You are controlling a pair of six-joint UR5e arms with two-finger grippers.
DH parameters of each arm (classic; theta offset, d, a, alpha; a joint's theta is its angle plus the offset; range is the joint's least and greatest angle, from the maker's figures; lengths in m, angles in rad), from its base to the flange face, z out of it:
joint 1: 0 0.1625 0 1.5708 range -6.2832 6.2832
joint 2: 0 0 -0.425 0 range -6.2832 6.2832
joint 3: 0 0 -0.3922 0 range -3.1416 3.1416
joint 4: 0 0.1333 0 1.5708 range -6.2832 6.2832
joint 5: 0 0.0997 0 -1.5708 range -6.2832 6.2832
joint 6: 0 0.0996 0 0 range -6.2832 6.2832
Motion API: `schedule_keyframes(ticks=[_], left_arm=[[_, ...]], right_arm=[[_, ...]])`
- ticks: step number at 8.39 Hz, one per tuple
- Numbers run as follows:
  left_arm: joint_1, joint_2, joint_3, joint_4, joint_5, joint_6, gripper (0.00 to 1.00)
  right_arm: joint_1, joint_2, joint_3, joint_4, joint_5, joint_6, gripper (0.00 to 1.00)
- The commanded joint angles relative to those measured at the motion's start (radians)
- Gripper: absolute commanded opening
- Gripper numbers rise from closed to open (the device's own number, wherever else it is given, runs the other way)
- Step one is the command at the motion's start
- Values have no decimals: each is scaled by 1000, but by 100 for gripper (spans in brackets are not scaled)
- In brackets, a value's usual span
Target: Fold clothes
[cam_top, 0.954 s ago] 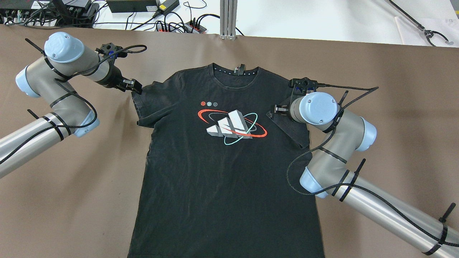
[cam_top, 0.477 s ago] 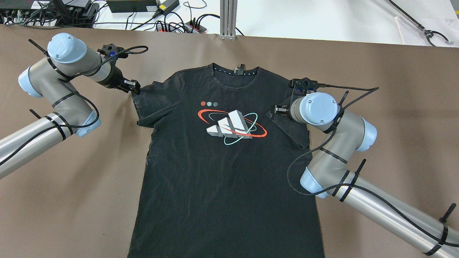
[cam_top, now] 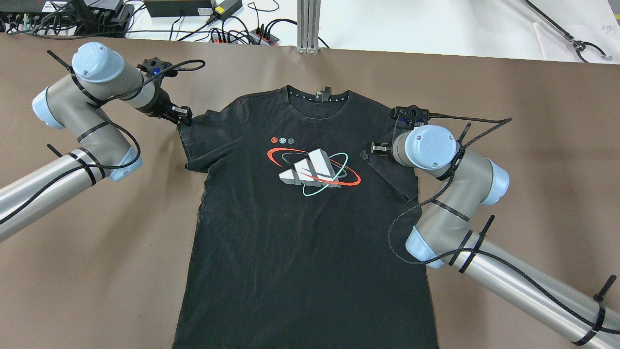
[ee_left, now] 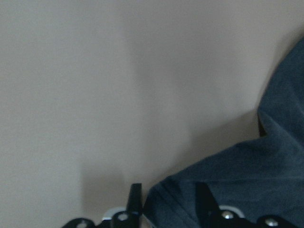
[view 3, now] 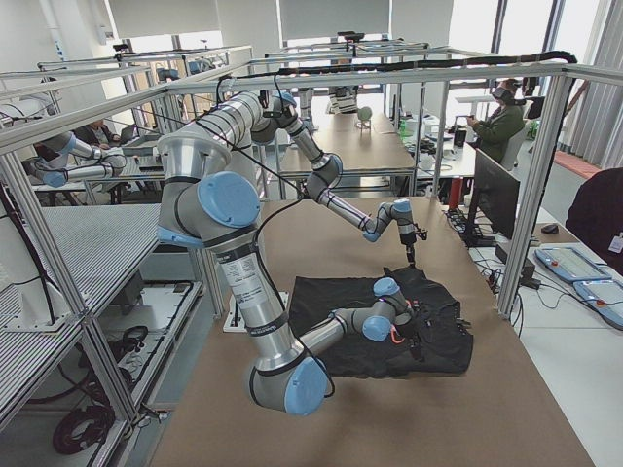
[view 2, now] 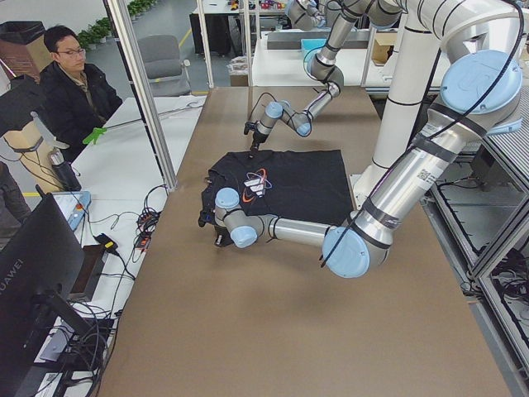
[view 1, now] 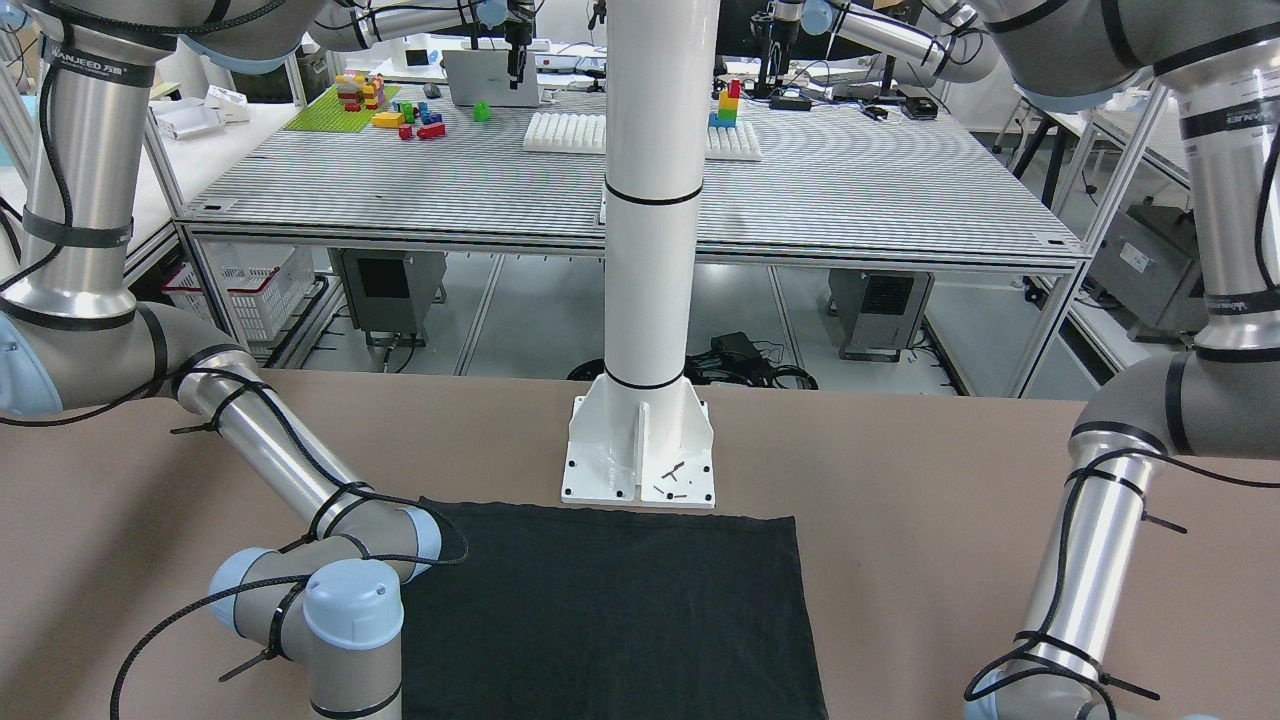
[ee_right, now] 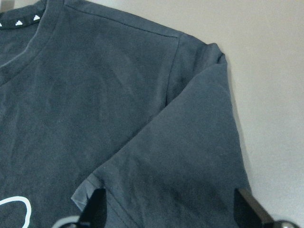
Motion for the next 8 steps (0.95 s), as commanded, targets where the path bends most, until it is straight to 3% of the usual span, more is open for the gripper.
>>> schedule_keyframes(ticks=[1,5,7,8], left_arm=[[-3,1,9,-2,-1,0,40],[-7,2,5,-2,-2,-2,40],[-5,7,5,0,0,-6,15],[-2,5,6,0,0,-11,13]], right_arm=[[0,1,2,0,0,0,94],[0,5,0,5,0,0,94],[0,6,0,5,0,0,94],[0,6,0,6,0,0,94]])
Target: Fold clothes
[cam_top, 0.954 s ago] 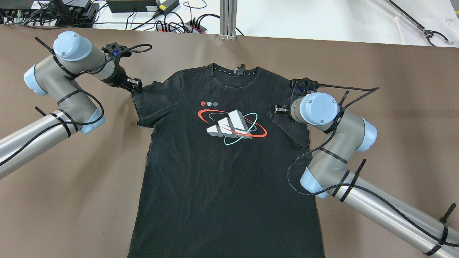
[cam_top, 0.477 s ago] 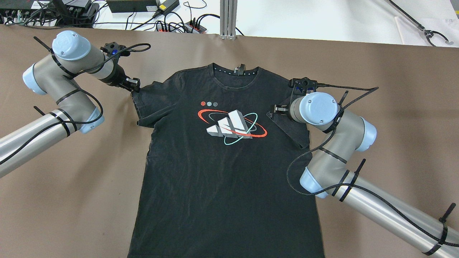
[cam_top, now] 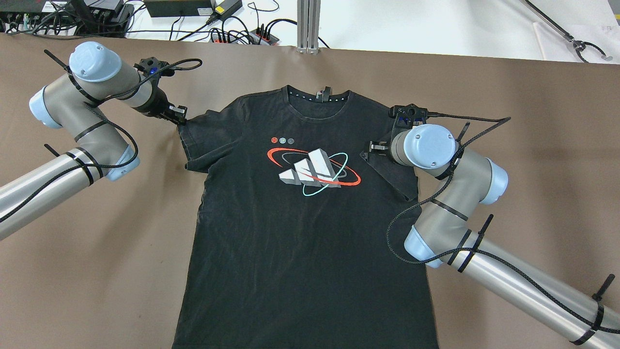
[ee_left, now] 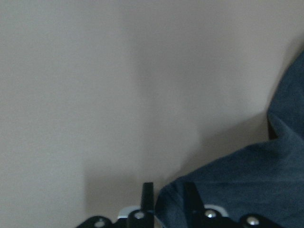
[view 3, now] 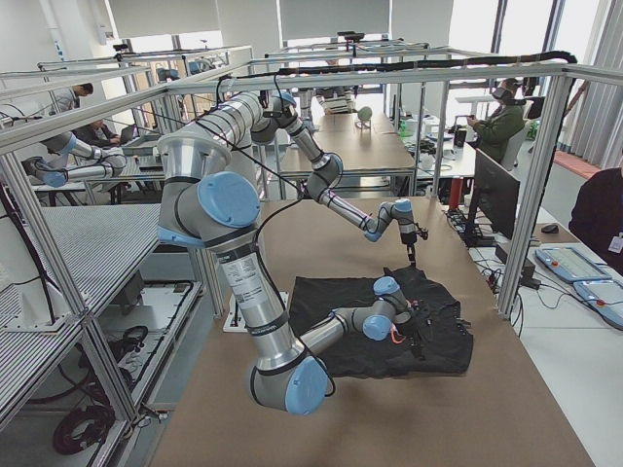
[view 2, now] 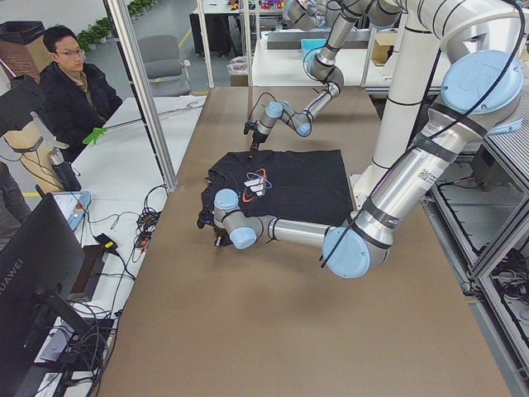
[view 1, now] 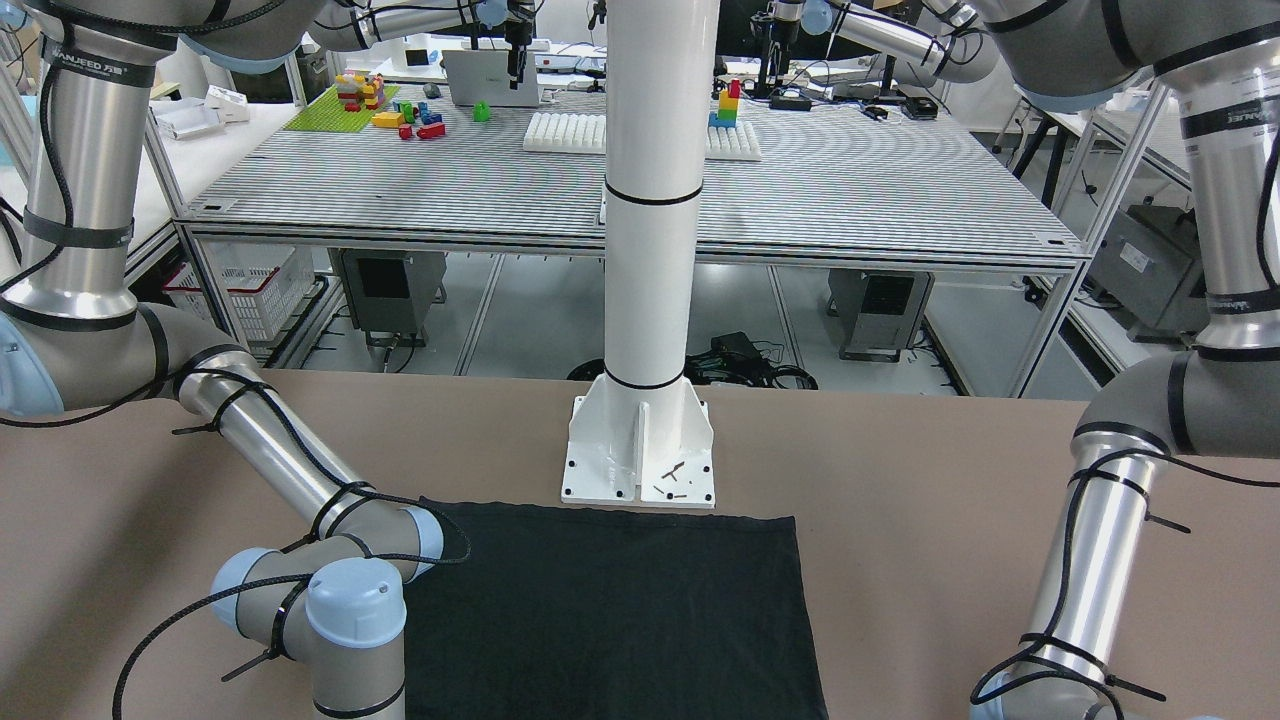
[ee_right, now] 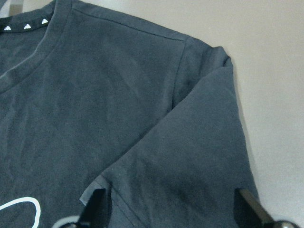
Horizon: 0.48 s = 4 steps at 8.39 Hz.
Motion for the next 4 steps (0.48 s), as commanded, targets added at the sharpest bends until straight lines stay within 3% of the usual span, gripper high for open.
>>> schedule_keyframes(ticks=[1,2,4], left_arm=[[2,3,1,1,1,-2,6],[-1,-1,-2,1,-1,-6,0],[-13,-2,-35,9,-19,-11,0]], right_arm=[[0,1,0,2,0,0,94],[0,1,0,2,0,0,94],[0,5,0,2,0,0,94]])
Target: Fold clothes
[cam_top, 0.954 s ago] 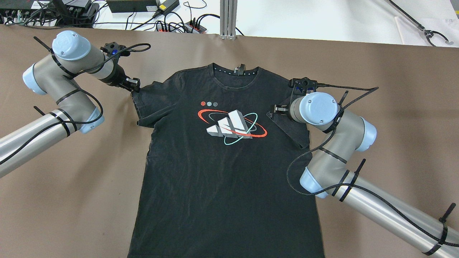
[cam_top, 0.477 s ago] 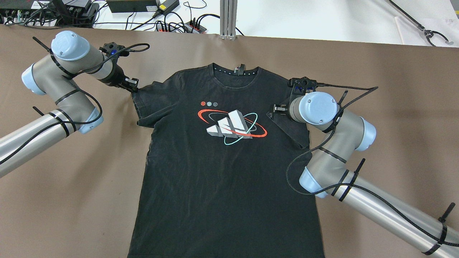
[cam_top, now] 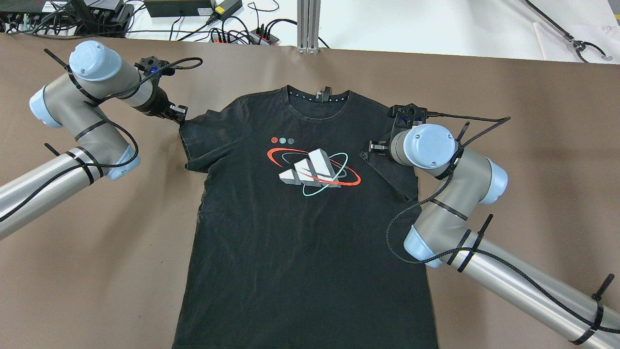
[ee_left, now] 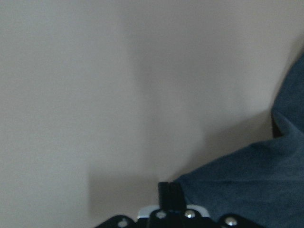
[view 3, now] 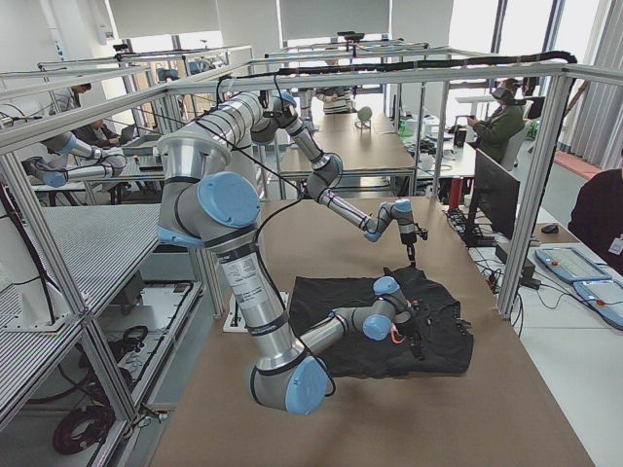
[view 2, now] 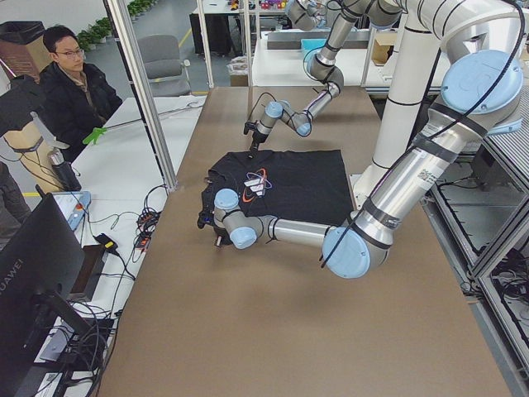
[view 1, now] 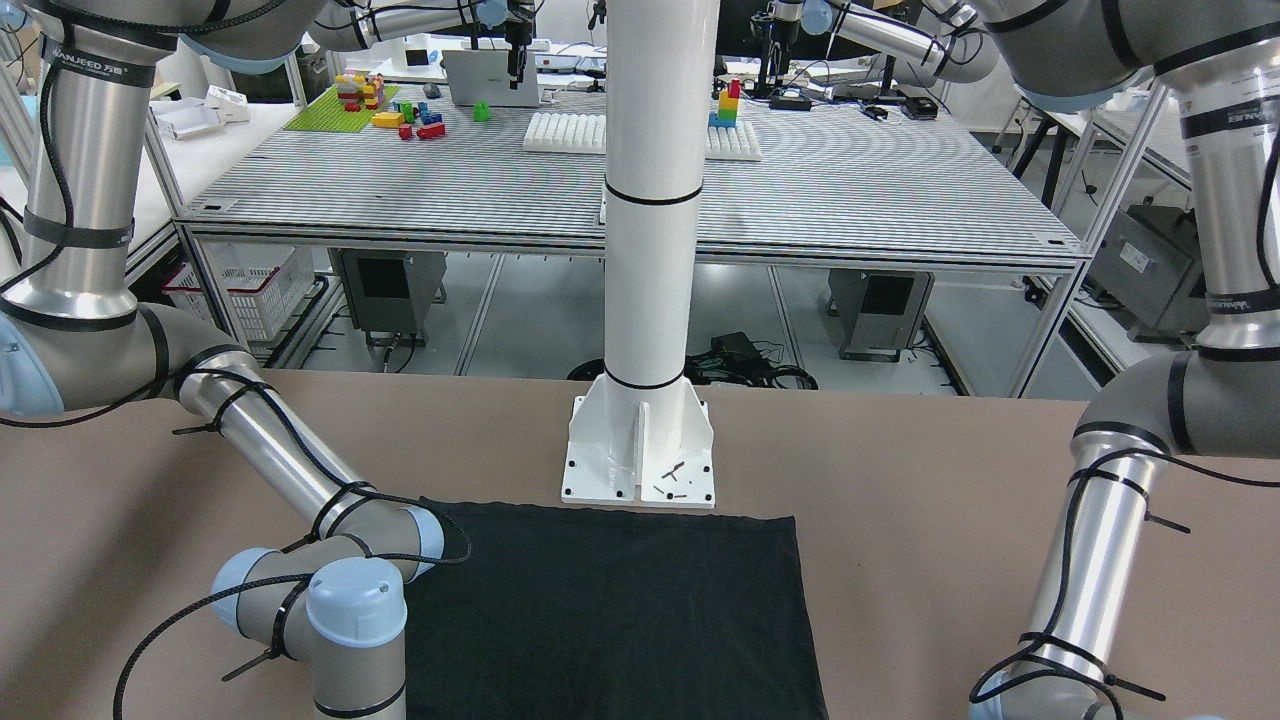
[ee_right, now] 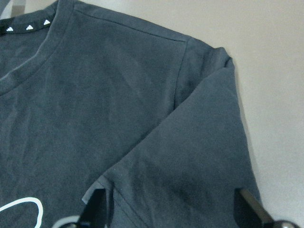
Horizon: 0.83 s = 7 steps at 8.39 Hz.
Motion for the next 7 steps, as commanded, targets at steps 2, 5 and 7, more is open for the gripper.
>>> schedule_keyframes(ticks=[2,5,7], left_arm=[[-29,33,-133,7,-66,-34,0],[-13,138,-391,39,-66,-202,0],[54,145,-498,102,-45,-291,0]], right_arm=[[0,7,0,0,0,0,94],[0,4,0,0,2,-2,94],[0,-1,0,0,2,-14,94]])
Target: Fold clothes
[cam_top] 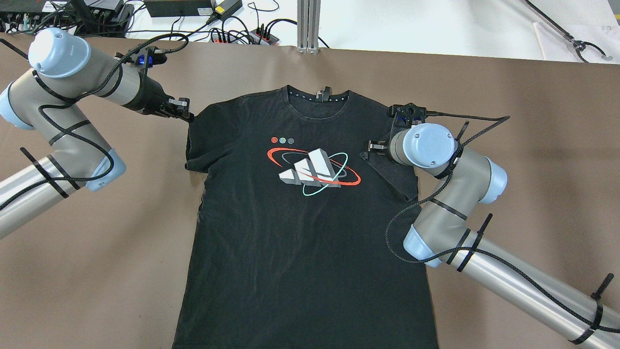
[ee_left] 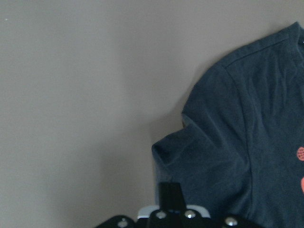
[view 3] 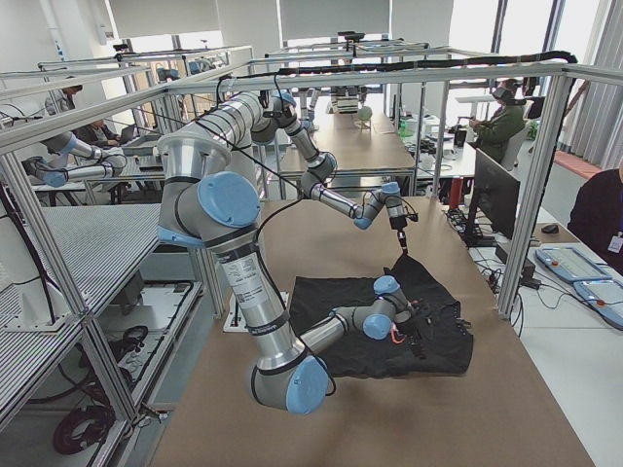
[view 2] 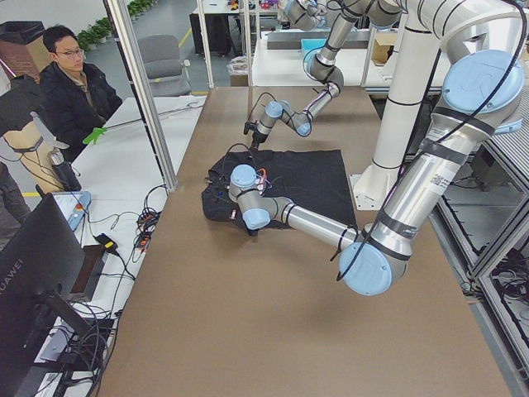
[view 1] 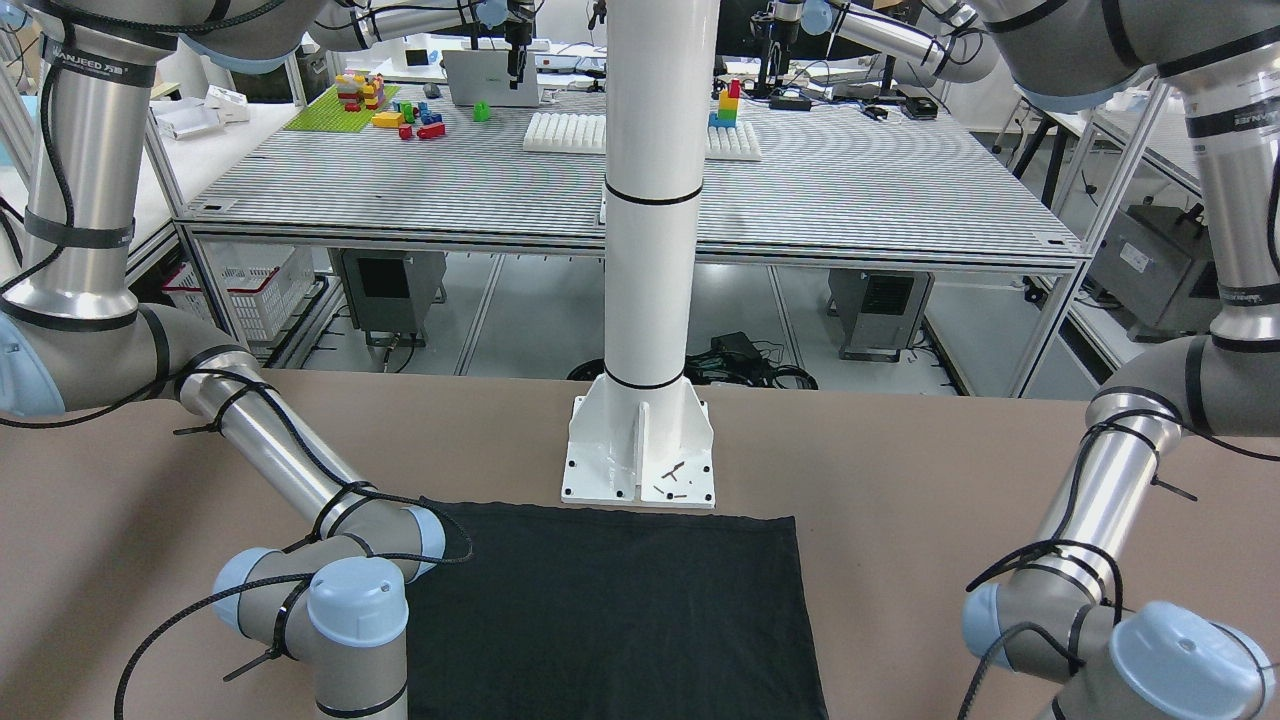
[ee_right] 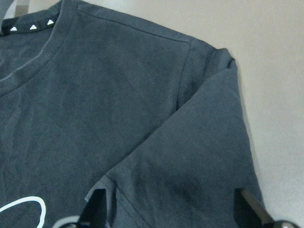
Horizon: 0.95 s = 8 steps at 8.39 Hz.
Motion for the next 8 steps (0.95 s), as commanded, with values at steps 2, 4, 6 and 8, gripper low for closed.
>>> schedule_keyframes(ticks=[2,4,6,8], left_arm=[[153,-63,-66,70,143,-155,0],[178,-156,37,70,174,-184,0],[197,-252,178,61,225,-181,0],[201,-328,262,61,280,-186,0]], right_arm=[[0,-3,0,0,0,-8,94],[0,-6,-1,0,0,-8,94],[0,-8,0,0,0,-8,94],[-2,-11,-1,0,0,-8,94]])
